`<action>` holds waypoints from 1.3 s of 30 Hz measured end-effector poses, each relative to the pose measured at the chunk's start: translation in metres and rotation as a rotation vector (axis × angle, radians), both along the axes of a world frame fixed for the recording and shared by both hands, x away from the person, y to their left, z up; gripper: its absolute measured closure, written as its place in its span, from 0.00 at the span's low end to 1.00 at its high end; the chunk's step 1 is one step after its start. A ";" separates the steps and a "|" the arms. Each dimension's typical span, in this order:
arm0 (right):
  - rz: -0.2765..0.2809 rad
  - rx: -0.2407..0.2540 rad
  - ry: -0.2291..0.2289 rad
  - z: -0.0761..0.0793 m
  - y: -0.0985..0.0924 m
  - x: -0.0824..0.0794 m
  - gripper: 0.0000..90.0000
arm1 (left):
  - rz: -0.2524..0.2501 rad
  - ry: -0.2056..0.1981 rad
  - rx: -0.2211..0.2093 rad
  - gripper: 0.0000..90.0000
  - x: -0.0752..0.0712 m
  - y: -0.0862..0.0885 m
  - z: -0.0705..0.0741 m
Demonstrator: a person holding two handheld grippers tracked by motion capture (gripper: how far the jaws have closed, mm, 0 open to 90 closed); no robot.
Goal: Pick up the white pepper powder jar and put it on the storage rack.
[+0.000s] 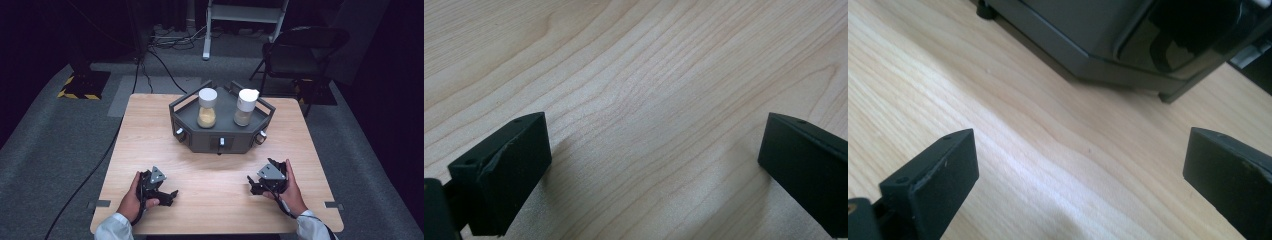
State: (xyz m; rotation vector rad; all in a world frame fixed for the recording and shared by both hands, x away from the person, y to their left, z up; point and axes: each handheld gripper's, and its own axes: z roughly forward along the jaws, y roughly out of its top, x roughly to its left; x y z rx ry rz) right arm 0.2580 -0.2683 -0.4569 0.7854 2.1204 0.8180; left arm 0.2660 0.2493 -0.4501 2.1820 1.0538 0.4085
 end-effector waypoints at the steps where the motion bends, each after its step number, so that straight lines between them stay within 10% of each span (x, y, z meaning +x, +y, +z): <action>1: -0.004 -0.006 0.002 -0.001 -0.001 0.000 0.01 | 0.000 0.000 0.000 0.00 0.000 0.000 0.000; 15: -0.068 -0.014 0.070 -0.002 -0.017 0.001 0.01 | 0.001 0.000 0.000 0.00 0.000 0.000 0.000; 39: -0.175 0.224 0.289 0.005 -0.071 0.023 0.00 | -0.003 0.002 -0.002 0.00 0.001 0.000 0.000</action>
